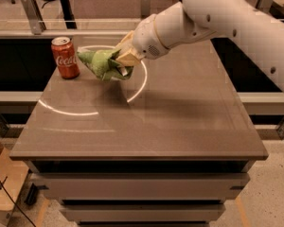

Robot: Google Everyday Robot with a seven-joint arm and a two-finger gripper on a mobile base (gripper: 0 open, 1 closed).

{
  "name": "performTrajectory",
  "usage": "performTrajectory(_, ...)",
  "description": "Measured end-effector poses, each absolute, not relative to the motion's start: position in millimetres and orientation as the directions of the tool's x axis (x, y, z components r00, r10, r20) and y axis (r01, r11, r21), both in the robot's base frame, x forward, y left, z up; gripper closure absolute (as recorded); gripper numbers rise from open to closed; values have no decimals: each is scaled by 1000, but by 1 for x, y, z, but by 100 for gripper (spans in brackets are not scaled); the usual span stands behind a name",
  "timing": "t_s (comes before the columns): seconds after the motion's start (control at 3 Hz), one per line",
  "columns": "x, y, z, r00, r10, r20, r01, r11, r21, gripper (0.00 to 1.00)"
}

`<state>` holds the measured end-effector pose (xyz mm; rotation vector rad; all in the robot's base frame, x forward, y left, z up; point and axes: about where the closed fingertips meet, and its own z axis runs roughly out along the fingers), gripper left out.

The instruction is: Move green jalapeno chip bag near coke can

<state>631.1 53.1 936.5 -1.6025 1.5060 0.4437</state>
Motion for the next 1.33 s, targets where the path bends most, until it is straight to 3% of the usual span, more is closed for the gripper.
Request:
performTrajectory(0.67, 670, 63, 913, 151, -649, -746, -930, 163, -330, 12)
performTrajectory(1.0, 670, 65, 912, 152, -648, -746, -931, 160, -329, 0)
performTrajectory(1.33, 670, 65, 912, 152, -648, -746, -931, 160, -328, 0)
